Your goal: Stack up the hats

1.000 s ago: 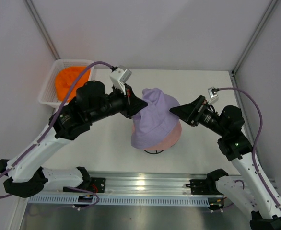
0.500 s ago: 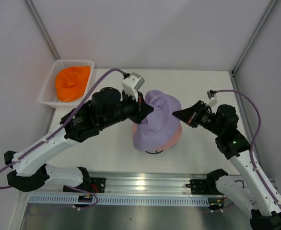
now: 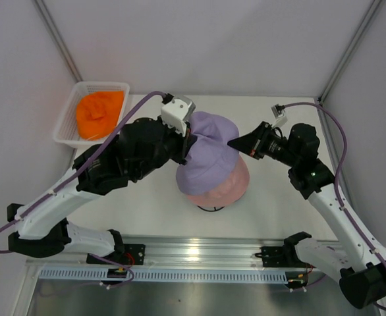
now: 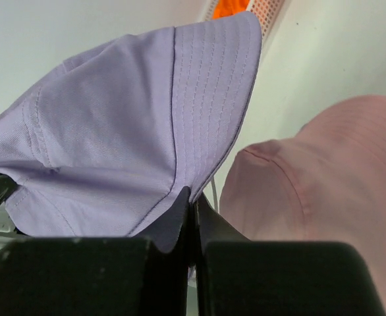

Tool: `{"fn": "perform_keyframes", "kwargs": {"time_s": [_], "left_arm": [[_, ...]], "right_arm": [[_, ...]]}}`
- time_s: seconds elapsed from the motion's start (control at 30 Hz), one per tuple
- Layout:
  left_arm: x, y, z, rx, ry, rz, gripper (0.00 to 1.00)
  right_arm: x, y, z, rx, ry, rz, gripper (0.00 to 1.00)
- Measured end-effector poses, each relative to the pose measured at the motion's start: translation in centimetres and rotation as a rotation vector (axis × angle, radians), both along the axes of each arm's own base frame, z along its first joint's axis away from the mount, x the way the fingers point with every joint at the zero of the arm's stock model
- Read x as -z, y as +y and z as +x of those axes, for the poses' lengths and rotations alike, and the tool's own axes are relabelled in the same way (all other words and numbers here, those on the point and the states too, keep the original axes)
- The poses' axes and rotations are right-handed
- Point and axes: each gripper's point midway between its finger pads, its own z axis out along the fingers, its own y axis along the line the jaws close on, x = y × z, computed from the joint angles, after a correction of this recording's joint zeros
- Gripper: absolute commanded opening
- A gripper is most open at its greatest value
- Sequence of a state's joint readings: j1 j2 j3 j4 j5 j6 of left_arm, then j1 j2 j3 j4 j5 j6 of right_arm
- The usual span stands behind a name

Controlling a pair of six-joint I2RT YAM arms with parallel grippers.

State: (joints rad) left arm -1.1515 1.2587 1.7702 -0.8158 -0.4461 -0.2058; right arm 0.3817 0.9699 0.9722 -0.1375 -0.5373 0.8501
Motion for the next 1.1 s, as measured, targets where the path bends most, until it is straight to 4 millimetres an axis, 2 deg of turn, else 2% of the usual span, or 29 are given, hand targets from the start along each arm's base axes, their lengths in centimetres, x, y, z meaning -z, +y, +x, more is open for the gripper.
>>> {"fn": "perform_keyframes", "kwargs": {"time_s": [0.13,0.27,0.4,0.53,0.67,0.77,0.83,0.87,0.9,0.97,1.0,1.03,1.1], "left_arm": [[-0.5,0.4,0.1,-0.014,-0.030,0.017,0.01],[0.3,0.5,0.5,-0.035,-0.033,0.045,0.01],[3.2,-0.1,0.9,-0.044,-0.008,0.100,0.01],[7.2,-1.1,0.6,-0.028,0.056,0.161,0.03],[9.8,-2.2,-0.3,0.011,0.099,0.193,0.20],[10.7,-2.8,-0.6,0.022,0.111,0.187,0.24],[11.1,-3.2,-0.6,0.027,0.118,0.175,0.33],[11.3,-3.3,-0.7,0.031,0.123,0.169,0.39],[11.4,-3.5,-0.7,0.034,0.126,0.165,0.59],[11.6,-3.8,-0.8,0.038,0.134,0.151,0.78],[11.8,-3.9,-0.8,0.035,0.141,0.142,0.92],[11.9,-3.9,-0.9,0.030,0.149,0.133,0.97],[12.2,-3.7,-0.9,0.013,0.164,0.115,0.99]], "right_arm": [[-0.7,0.4,0.5,-0.017,-0.038,-0.005,0.00],[-0.2,0.4,0.8,-0.017,-0.050,-0.029,0.00],[1.7,0.1,1.4,0.002,-0.024,-0.078,0.00],[5.9,-0.5,1.1,0.013,0.058,-0.160,0.00],[8.9,-1.4,0.4,0.027,0.122,-0.226,0.00],[9.3,-2.1,-0.3,0.046,0.110,-0.243,0.00],[9.3,-2.7,-0.8,0.064,0.087,-0.252,0.00],[9.2,-3.0,-1.1,0.071,0.076,-0.256,0.00],[9.2,-3.3,-1.3,0.081,0.065,-0.262,0.00],[9.0,-3.7,-1.6,0.095,0.048,-0.267,0.00],[8.9,-3.9,-1.6,0.103,0.040,-0.268,0.00],[8.9,-4.1,-1.7,0.108,0.034,-0.269,0.00],[9.4,-4.5,-1.8,0.118,0.031,-0.270,0.00]]}}
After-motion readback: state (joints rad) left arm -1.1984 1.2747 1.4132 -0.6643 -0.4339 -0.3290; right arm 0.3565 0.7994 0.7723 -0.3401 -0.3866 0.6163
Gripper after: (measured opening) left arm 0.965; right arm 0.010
